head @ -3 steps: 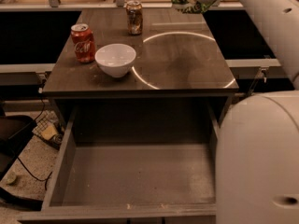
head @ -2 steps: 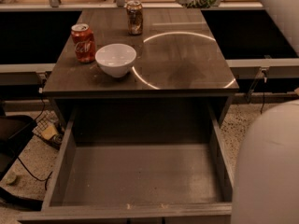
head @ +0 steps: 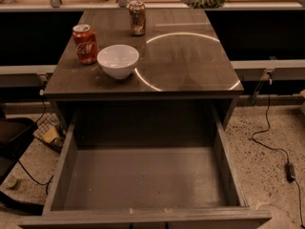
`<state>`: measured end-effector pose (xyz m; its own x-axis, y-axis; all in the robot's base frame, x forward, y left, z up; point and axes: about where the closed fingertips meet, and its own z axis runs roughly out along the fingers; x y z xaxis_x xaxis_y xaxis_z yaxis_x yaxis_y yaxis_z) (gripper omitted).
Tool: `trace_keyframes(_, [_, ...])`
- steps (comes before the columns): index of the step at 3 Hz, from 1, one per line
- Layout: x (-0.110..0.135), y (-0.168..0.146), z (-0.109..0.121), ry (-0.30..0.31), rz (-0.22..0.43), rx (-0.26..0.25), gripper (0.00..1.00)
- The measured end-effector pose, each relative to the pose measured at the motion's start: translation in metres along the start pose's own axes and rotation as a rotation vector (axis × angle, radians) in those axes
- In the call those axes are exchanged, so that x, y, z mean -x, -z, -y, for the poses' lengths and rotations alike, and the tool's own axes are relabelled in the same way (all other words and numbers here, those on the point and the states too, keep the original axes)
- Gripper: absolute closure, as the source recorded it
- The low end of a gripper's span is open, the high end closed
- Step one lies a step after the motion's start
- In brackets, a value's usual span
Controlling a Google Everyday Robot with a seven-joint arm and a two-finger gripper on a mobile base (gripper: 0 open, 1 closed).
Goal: Place green jalapeno chip bag into white bowl
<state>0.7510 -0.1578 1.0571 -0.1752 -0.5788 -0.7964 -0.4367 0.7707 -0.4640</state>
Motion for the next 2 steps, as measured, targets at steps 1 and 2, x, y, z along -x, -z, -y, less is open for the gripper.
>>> trace_keyframes(1, [0.01,0.031,-0.037,0.06,0.076,0.061,1.0])
trace_keyframes(2, [0.018,0.055,-0.072,0.13,0.123,0.114,1.0])
